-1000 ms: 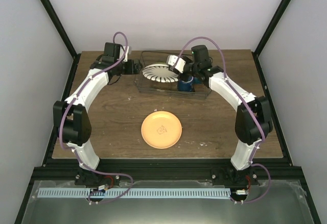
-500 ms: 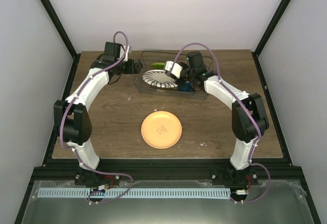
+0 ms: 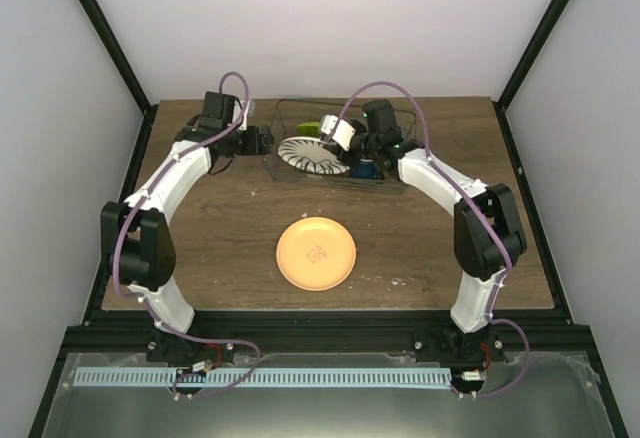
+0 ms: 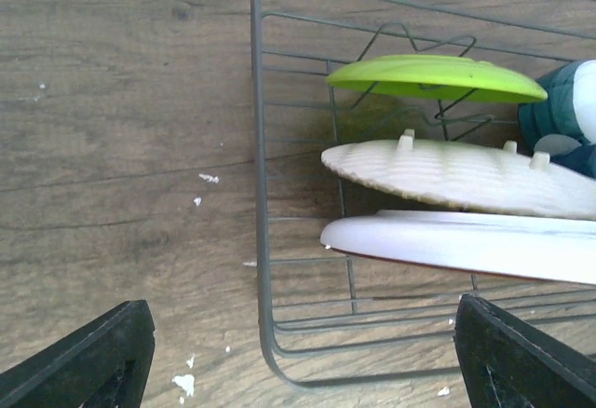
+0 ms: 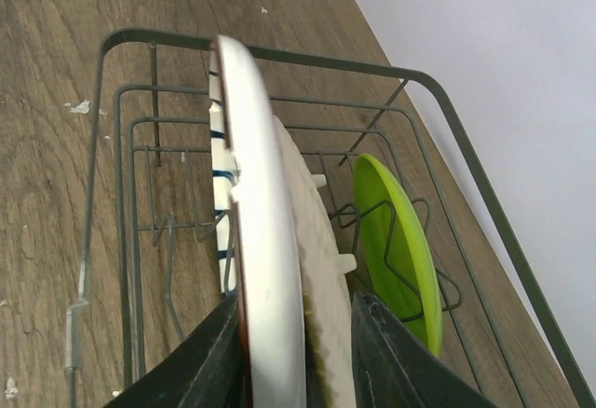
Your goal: Load the mixed dishes into the dish rack
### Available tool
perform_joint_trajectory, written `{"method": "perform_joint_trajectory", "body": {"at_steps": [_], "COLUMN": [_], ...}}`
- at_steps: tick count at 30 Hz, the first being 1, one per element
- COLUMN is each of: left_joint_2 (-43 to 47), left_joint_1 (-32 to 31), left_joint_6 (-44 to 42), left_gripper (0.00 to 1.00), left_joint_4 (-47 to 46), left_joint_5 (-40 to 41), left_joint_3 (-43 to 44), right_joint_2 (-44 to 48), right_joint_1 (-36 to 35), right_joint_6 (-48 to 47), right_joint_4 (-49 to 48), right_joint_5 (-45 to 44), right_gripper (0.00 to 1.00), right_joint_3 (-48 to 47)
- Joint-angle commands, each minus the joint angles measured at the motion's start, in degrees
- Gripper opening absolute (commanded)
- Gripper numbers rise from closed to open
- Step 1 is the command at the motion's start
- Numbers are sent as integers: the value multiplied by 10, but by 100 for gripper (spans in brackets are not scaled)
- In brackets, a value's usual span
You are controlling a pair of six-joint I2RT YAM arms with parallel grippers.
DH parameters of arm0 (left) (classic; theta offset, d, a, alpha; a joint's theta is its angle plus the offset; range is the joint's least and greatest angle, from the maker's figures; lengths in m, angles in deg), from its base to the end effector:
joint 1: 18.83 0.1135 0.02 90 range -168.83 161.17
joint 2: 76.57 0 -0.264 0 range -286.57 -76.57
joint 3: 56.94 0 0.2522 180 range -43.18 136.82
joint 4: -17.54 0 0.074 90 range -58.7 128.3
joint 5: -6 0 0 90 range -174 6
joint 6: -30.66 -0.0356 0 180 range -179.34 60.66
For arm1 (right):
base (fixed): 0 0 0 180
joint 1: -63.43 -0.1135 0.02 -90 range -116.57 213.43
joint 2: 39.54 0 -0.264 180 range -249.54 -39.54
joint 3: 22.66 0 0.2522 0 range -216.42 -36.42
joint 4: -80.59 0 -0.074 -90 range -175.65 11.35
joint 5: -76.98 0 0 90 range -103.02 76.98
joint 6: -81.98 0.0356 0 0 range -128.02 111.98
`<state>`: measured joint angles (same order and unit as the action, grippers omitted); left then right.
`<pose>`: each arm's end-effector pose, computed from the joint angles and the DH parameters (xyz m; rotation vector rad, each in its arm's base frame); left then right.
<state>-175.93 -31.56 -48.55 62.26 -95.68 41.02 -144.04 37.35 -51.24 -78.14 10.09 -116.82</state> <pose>0.3793 -0.0931 0.2894 0.1393 2.3944 -0.4367 0.3757 0.1994 0.2679 -1.3712 1.5681 0.2461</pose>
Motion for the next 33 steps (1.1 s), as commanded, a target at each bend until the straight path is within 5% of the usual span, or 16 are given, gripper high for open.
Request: {"method": "perform_joint_trajectory", "body": {"at_steps": [1, 11, 21, 33], "left_joint_2": [41, 132, 119, 103], "left_joint_1": [3, -4, -107, -148], "left_joint_6": [7, 31, 45, 30], "left_gripper": [90, 89, 87, 85], "left_joint_4": [-1, 50, 286, 347], "left_joint_5": [7, -28, -48, -69], "left_joint_3": [-24, -101, -83, -153], "right_joint_2": [42, 111, 149, 205], "right_joint_1": [-16, -45, -45, -45], "right_joint_6": [19, 89, 296, 542], "right_joint_4": [16, 111, 219, 313], "right_joint_5": [-18, -95, -229, -319], "right_gripper": [32, 36, 66, 67], "right_joint_3": [4, 3, -3, 24]}}
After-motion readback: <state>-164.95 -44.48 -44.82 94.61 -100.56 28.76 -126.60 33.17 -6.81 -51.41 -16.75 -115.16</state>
